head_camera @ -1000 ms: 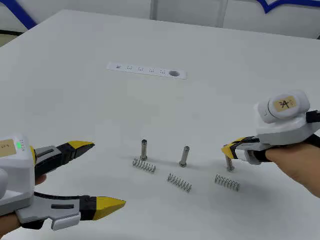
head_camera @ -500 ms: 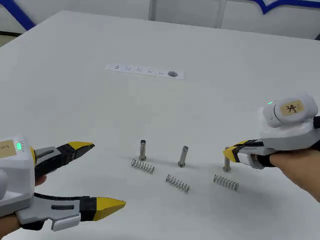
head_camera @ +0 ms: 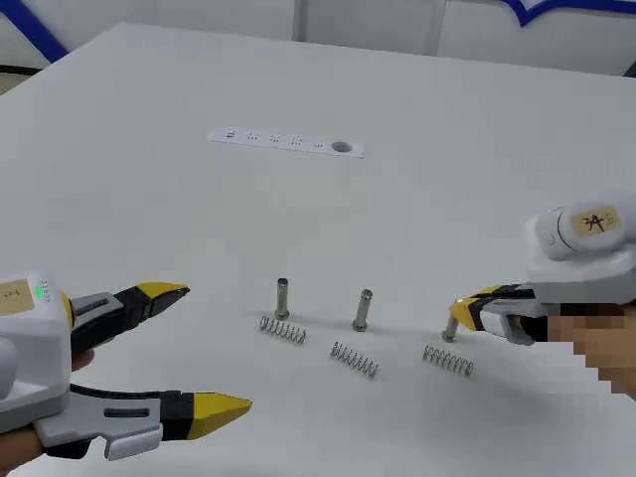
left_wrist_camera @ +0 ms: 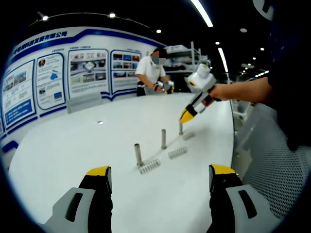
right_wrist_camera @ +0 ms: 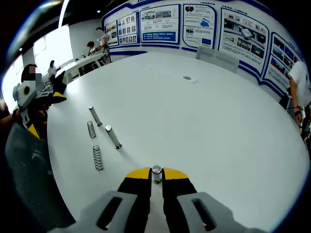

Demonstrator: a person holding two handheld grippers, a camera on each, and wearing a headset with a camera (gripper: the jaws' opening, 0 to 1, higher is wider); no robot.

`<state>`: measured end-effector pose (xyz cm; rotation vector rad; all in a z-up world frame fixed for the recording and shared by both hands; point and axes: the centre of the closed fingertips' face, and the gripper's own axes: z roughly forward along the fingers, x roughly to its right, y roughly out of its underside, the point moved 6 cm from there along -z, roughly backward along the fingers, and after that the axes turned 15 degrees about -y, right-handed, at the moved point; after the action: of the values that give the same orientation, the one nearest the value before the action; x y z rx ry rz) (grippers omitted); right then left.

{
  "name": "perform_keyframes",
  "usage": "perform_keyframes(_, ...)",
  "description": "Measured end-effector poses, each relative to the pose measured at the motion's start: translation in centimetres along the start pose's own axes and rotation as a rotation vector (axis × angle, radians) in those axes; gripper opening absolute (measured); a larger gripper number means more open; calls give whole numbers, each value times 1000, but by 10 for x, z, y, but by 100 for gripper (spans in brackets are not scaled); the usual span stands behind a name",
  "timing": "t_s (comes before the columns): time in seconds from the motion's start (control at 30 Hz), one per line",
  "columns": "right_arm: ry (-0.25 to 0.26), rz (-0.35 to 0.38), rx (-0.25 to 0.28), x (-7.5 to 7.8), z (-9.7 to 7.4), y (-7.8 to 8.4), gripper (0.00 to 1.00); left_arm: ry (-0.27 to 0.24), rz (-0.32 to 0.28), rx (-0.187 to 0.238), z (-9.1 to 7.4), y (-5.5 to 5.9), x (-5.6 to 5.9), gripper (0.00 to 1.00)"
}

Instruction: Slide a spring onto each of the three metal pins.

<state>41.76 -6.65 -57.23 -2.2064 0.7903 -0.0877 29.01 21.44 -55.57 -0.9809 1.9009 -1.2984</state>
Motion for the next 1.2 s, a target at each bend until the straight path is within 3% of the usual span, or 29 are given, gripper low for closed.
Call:
perform_keyframes(0.5,-17,-22,5,-4,-1,0,10,-8,3,-2,-2,-2,-1,84)
perform_keyframes(0.77,-12,-35,24,-5,-11,0,11,-9,1,-4,-2,-1,0,84)
perform_keyframes(1.03,-18,-39,6,-7,-16,12,12,-3,2,0,0,-2,-1,83)
perform_keyframes(1.2,-50,-54,-28,-14,-13,22,12,2,-1,0,0,0,0,83)
